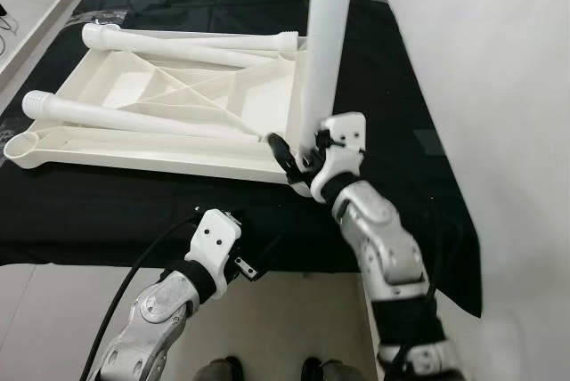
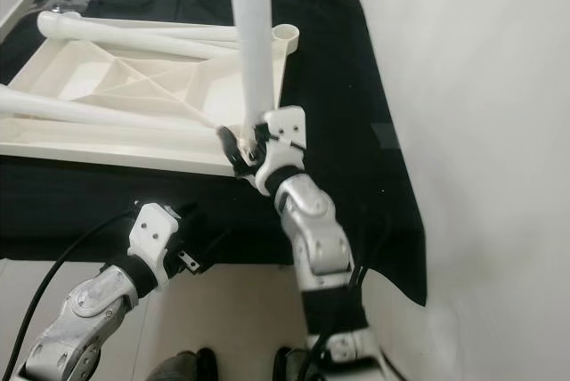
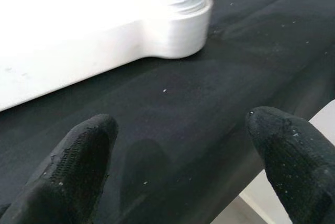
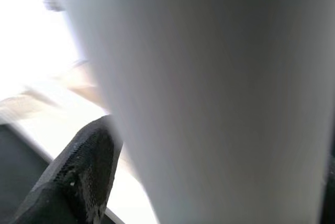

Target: Building children table

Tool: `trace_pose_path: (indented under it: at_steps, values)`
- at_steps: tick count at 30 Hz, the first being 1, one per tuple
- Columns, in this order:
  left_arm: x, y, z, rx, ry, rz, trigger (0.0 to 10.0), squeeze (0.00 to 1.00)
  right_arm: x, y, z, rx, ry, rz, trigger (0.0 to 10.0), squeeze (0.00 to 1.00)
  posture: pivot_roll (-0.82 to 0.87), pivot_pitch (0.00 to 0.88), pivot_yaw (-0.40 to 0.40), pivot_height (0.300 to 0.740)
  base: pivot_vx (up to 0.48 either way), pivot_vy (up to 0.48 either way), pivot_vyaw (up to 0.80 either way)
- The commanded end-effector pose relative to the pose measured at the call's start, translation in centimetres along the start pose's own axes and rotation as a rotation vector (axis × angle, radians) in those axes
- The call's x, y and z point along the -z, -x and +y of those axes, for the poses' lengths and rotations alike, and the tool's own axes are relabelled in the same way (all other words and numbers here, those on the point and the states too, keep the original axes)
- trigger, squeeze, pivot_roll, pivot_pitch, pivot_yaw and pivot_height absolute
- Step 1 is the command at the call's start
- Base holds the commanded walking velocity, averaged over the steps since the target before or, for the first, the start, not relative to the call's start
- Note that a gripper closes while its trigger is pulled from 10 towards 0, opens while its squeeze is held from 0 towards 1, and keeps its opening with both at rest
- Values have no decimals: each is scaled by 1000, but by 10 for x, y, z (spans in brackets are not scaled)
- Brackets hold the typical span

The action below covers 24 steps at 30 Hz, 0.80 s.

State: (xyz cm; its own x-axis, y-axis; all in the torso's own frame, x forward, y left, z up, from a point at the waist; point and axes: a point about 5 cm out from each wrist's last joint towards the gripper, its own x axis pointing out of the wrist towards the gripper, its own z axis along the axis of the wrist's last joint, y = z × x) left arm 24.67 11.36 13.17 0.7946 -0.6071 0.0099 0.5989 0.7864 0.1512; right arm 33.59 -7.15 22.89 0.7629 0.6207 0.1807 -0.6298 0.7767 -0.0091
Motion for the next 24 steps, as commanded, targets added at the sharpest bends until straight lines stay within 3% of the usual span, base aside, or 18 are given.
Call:
trace_pose_path:
  at_steps: [1,4,7,12,13,14,15,24]
  values:
    - [7,2,-3,5,5,22,10000,0,0,-6,12,-161,-8,-11,10000,0,83,143,-16,740,0,0,0]
    - [7,2,-3,7,4,17,10000,0,-3,-7,9,-219,15,-7,10000,0,83,143,-16,740,0,0,0]
    - [4,1,-7,63,6,-1,10000,0,-9,-18,-2,-407,146,48,10000,0,90,138,-20,740,0,0,0]
    - [0,1,-5,84,-56,-15,10000,0,-12,-32,-11,-419,155,87,10000,0,106,129,-29,740,0,0,0]
    - [-3,2,-4,79,-74,-22,10000,0,-11,-34,-13,-418,158,100,8706,0,110,130,-31,740,0,0,0]
    - [-3,2,-4,79,-74,-22,10000,0,-11,-34,-13,-418,158,100,8706,0,110,130,-31,740,0,0,0]
    - [-6,4,-1,66,-85,-33,10000,0,-8,-35,-14,-419,161,121,0,0,116,130,-34,740,0,0,0]
    - [-33,14,6,8,-89,-128,10000,0,6,-29,-34,-402,167,209,0,0,127,133,-38,740,0,0,0]
